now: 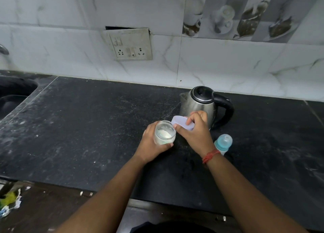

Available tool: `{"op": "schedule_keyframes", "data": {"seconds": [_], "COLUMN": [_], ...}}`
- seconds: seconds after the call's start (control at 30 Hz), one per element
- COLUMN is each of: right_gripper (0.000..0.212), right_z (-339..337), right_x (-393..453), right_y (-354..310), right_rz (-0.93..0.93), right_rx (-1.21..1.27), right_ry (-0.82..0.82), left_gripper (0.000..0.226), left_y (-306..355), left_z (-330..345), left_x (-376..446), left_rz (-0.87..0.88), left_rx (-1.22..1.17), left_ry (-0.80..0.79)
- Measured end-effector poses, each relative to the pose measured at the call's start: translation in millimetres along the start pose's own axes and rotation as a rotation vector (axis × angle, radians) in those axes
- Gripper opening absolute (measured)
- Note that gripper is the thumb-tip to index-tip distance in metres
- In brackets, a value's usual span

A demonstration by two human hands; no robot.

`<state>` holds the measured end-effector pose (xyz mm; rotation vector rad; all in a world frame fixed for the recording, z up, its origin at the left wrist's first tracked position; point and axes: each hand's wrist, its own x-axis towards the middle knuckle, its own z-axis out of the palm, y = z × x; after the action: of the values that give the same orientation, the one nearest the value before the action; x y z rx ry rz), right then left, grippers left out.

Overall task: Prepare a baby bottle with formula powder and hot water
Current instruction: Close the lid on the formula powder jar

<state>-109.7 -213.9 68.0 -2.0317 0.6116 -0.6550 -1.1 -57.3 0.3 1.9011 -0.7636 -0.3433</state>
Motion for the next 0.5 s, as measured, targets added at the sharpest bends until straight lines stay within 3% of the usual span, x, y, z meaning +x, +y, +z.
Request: {"op": "schedule_keyframes", "data": {"seconds": [0.3, 0.4, 0.5], "right_gripper": [0.041, 0.066, 0.073], "right_z": [-38.0, -50.0, -63.4], "right_x": [-3.0, 1.6, 8.1], "right_y": [15.0, 18.7, 22.1], "right_rz": [-0.257, -0.333, -0.363], "right_rx": [-0.205, -0.247, -0.274], "right_ry": [-0.282, -0.359, -0.483], "left_gripper": [0.088, 0.091, 0.088], "left_y": [50.0, 57.9, 60.2], "left_z": [47.2, 57.1, 61.6], "left_x": [2.0, 2.4, 3.7], "left_rz": [0.057, 0.035, 0.013], "left_rx": [-0.010, -0.021, -0.042], "left_ry": [-0.060, -0.066, -0.089]}}
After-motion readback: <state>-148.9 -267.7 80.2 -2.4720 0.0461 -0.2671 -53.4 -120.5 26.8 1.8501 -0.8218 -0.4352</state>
